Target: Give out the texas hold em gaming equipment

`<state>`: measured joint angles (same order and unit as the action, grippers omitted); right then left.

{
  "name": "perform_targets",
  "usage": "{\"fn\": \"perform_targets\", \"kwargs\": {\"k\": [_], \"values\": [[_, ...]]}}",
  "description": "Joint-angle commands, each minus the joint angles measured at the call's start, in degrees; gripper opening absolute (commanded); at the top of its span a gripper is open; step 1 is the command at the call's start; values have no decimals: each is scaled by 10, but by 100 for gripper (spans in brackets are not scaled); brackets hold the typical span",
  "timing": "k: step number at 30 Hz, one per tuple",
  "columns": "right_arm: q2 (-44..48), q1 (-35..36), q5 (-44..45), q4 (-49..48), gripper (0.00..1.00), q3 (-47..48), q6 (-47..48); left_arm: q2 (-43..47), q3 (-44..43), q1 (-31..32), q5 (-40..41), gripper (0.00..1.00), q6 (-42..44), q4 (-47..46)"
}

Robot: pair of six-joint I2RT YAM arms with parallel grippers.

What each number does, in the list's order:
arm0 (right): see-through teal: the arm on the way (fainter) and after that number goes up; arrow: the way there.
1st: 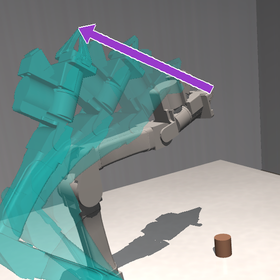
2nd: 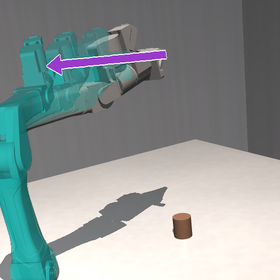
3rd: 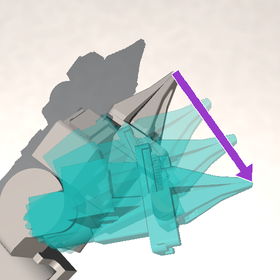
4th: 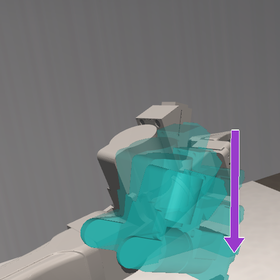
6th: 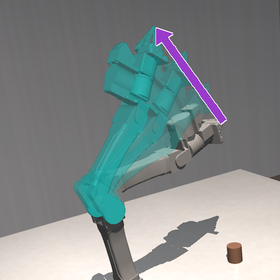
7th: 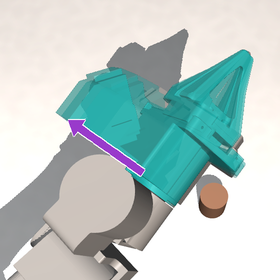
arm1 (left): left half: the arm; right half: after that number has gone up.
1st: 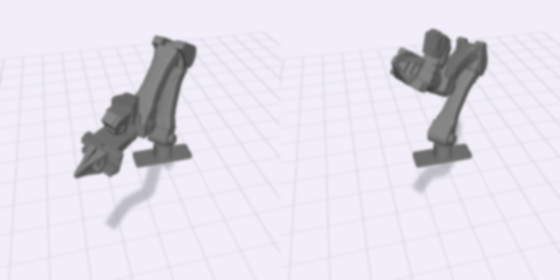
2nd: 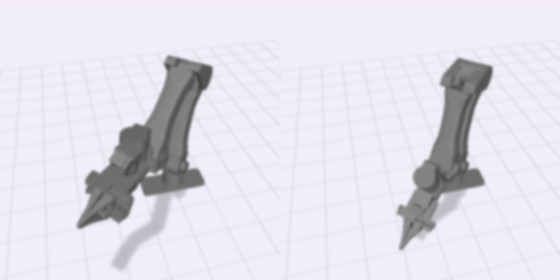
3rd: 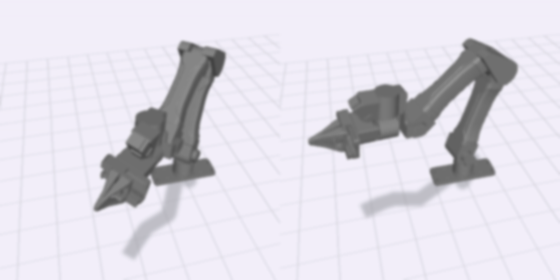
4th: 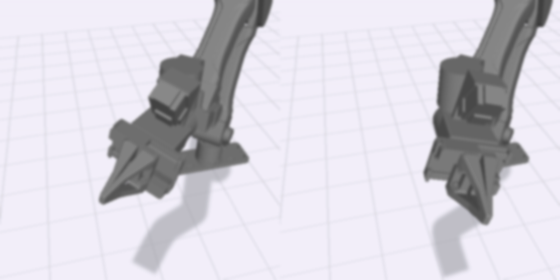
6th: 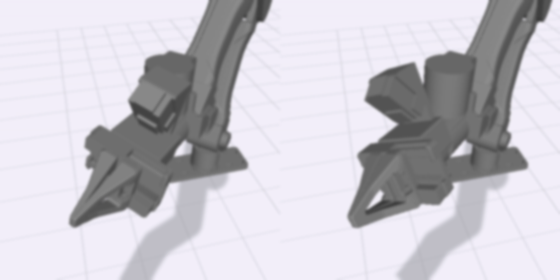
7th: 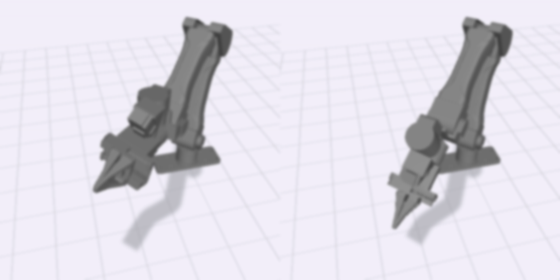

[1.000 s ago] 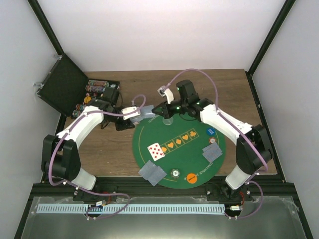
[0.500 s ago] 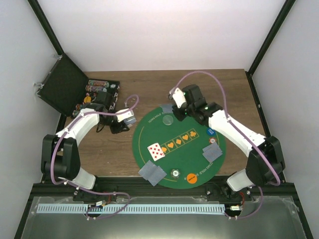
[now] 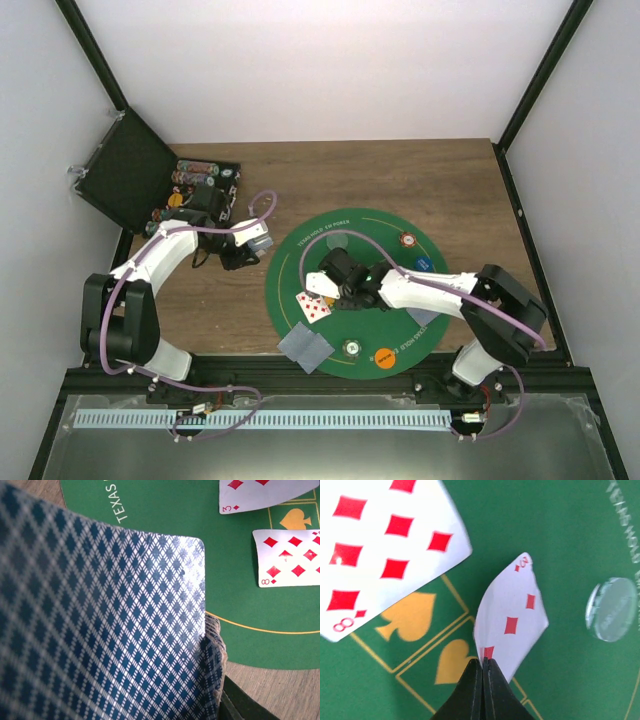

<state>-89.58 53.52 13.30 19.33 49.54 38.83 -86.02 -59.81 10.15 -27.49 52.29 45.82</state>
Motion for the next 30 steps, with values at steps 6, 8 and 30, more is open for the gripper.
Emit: {"fn": "perform_targets", "kwargs": {"k": [6,8,30], "values": [[-6,18,-22,41,1,-13,49,9,-2,-3,-16,38,3,-4],[-8,18,-28,48,1,-10,44,9,-3,-4,-15,39,4,-4],[5,41,-37,30,1,-46,89,10,-11,-4,-15,38,5,5]]}}
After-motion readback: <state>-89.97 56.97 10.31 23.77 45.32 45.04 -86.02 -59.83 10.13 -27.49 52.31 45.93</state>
